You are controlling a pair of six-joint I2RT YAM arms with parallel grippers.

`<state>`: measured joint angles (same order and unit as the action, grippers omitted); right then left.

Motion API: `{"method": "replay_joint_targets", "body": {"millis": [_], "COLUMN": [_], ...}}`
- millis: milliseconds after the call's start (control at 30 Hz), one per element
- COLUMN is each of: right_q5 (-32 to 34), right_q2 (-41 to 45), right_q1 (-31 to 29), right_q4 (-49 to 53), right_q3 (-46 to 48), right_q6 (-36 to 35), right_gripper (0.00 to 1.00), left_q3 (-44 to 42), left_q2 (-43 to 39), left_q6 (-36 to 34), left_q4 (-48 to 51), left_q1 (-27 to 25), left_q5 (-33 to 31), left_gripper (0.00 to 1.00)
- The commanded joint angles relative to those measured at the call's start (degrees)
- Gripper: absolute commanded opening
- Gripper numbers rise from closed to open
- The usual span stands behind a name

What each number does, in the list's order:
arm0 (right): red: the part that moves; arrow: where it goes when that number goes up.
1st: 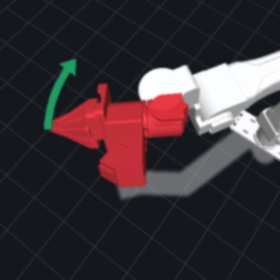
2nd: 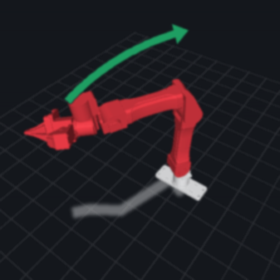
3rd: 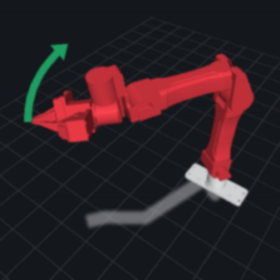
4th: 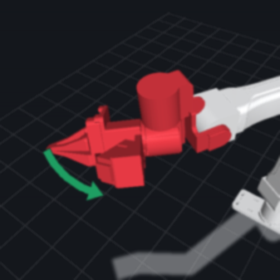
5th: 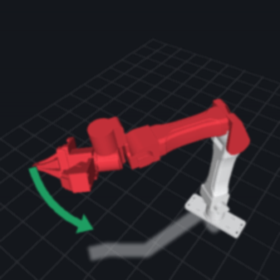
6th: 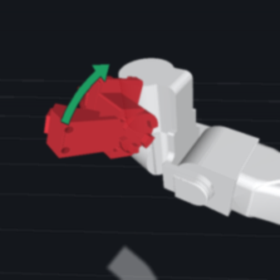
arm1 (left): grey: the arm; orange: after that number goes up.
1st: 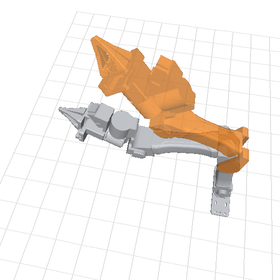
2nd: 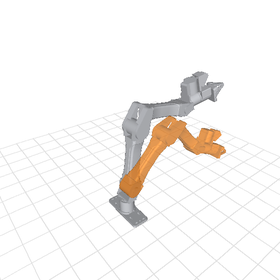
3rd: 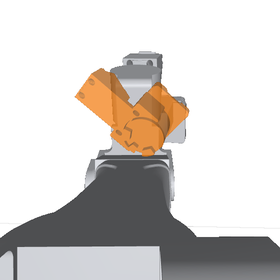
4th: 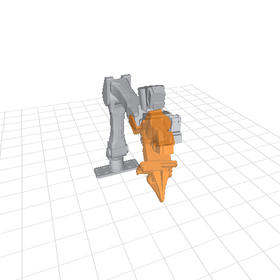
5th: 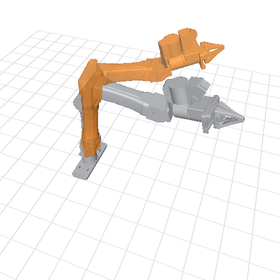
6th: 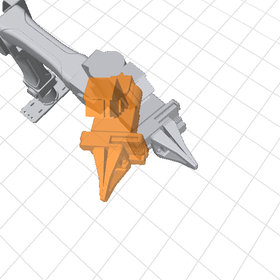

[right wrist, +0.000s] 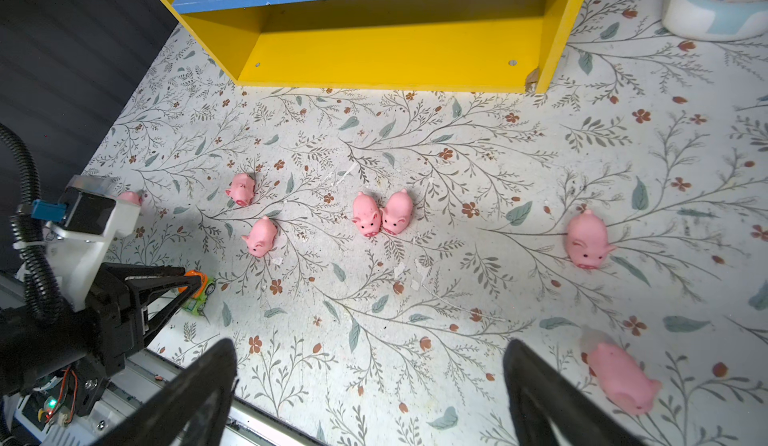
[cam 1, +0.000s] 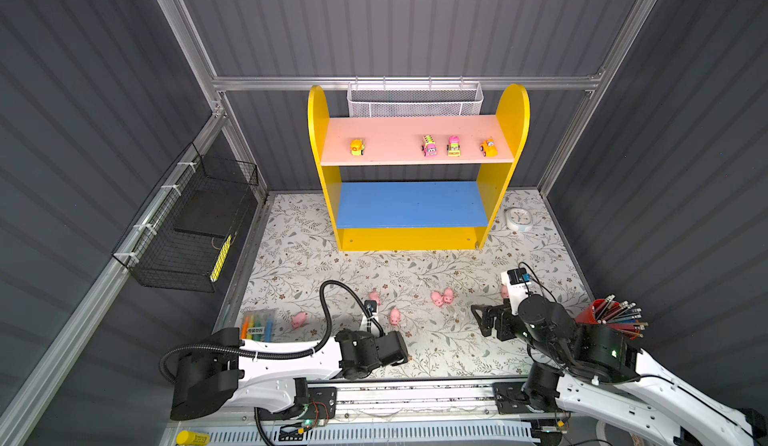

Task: Place and organize the plastic toys onto the shelf
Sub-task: 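Close the left gripper on the orange-green car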

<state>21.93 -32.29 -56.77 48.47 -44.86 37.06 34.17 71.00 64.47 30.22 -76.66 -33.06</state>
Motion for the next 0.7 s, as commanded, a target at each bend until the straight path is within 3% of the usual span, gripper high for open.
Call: {"method": "replay_joint_targets", "body": {"millis": [0, 100, 200, 500, 667], "right_q5": [0.8, 1.0, 1.2, 1.8, 2.0], "right_q2": [-0.5, -0.5, -0.5, -0.3, 0.3], "right_q1": [-0.2, -0.2, -0.2, -0.3, -0.2], "right_q4": [0.3, 0.4, 0.7, 1.8, 2.8], "right_q3": [-0.9, -0.9, -1.1, -1.8, -1.6], "right_q6": [-0.5, -0.6, -0.9, -0.8, -0.2], "right_gripper": [0.99, 0.99, 0.99, 0.99, 0.99], "left_q3": [0.7, -1.8, -3.7, -4.5, -2.9], "left_q2": [-0.5, -1.5, -2.7, 1.0, 3.9], "left_q6": [-1.2, -0.4, 0.7, 2.5, 3.1], "left_q4": [3.9, 1.4, 1.0, -3.4, -2.9], "left_q1": [0.3, 0.2, 0.2, -2.9, -4.0], "left_q5": [-1.5, -0.8, -1.1, -3.6, -4.9], "left_gripper": [0.44, 0.55, 0.57, 0.56, 0.47]}}
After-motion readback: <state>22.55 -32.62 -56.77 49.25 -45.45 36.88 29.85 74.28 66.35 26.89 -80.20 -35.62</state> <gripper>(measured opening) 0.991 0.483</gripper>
